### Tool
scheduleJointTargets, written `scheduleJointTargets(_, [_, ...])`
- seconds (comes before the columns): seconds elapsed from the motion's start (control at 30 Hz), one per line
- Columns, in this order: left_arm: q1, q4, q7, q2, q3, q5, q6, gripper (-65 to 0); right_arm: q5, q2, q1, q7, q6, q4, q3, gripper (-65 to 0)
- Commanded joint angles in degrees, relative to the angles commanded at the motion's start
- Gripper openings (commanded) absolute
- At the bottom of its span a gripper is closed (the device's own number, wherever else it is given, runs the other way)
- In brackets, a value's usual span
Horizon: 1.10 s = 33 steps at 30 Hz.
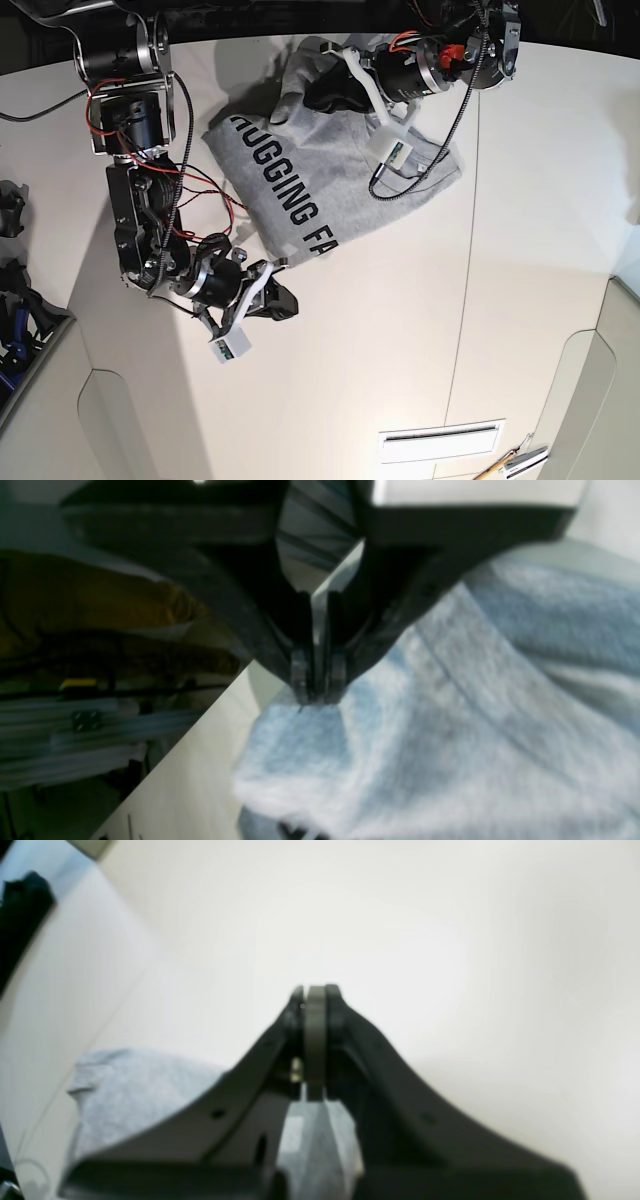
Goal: Fold the T-shirt properly
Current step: 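Hold the bundle with both grippers and rotate it on the table, then pull the bundle's edges with both grippers to square the folded shirt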
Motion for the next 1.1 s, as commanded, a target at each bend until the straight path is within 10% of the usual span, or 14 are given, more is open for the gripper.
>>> scheduleJointTargets(0.77, [-5.6,-6.64,-2.58,-5.68,-7.28,8.9,0.0,-60.7,5.16,-0.24,-0.9,-7.52,0.09,-6.93,-1.16,-65.0])
scheduleJointTargets(1.1, [-16.98,-15.43,-4.39,-5.68,-11.63,8.92,0.0,-60.7,11.45,1.31,-13.81,-8.66,0.85,5.22,-1.14,-65.0])
